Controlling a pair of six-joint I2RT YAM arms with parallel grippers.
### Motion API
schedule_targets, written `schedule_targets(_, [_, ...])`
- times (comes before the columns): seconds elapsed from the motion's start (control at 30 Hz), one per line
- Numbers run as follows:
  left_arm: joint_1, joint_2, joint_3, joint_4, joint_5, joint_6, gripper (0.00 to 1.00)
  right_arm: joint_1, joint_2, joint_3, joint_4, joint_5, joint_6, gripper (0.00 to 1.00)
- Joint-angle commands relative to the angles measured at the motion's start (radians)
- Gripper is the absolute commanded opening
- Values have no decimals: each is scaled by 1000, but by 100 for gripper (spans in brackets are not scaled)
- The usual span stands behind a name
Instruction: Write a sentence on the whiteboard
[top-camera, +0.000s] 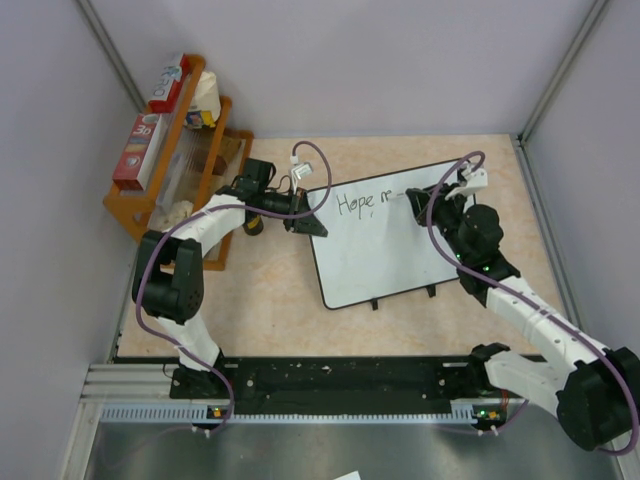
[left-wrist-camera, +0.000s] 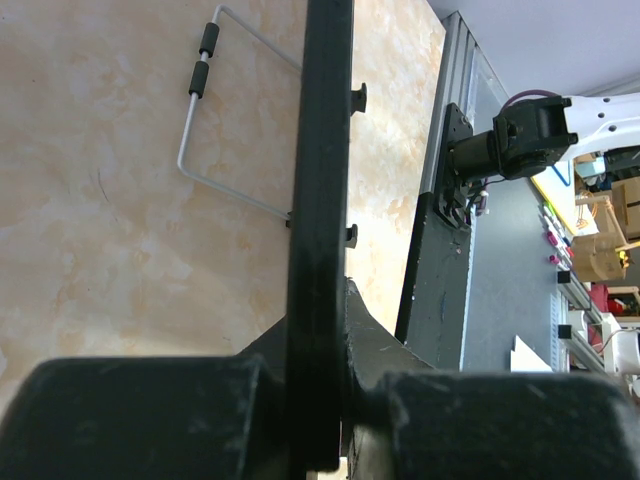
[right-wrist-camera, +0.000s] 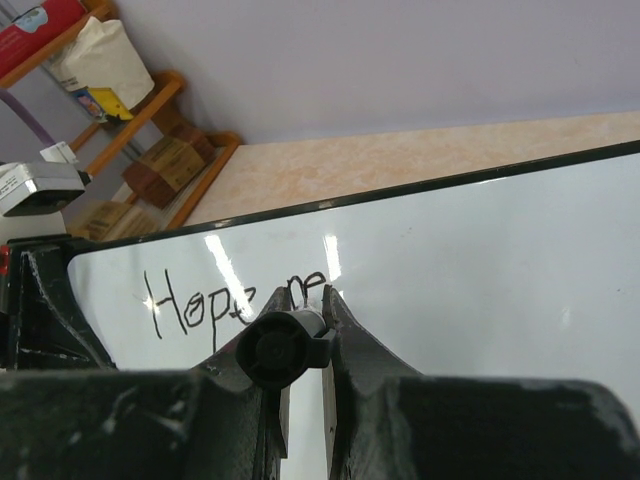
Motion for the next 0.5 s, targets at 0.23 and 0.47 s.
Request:
schedule_targets(0.23, [-27,-12,-25,-17,-229,158,0,-10,-27,-20,-64,75,-5,0])
schedule_targets(0.47, [-28,-10,-25,-17,-231,161,0,-10,-24,12,-61,109,-5,0])
